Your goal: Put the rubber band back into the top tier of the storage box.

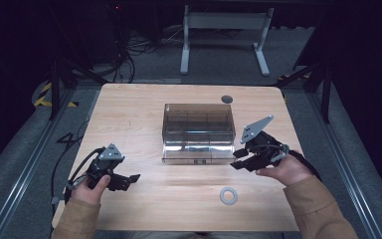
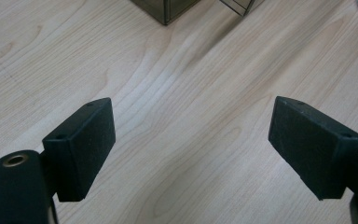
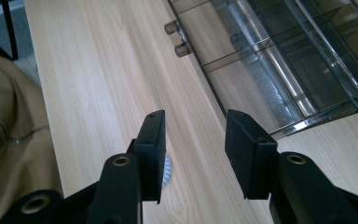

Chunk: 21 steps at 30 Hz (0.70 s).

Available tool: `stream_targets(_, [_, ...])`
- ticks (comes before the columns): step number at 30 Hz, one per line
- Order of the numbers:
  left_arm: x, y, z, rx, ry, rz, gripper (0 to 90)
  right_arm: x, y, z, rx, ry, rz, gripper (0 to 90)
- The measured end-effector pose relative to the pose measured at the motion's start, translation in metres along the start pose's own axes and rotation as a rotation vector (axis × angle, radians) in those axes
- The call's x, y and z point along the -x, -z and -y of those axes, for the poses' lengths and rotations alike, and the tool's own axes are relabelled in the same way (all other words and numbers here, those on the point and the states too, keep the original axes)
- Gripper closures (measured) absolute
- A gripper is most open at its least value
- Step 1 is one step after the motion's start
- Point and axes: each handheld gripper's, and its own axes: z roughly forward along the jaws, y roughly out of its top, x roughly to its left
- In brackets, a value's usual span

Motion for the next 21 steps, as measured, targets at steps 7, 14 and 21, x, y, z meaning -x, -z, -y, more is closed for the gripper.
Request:
stream_targets(7, [0.000,-0.003,-0.002,0.002,-0.008,0.003,15.4,0.002,-0.001,-0.003,-0.027,0.027,-0.018,58.0])
stream_targets(14, [0.000,-0.004,-0.003,-0.001,-0.009,0.008,15.4,0.001,-0.007,-0.001,-0.025,0.022,-0.038,58.4])
stream_targets(21, [0.000,-0.006,-0.003,0.000,-0.008,0.005,15.4,-0.001,-0.027,0.006,-0.054,0.045,-0.069,58.3])
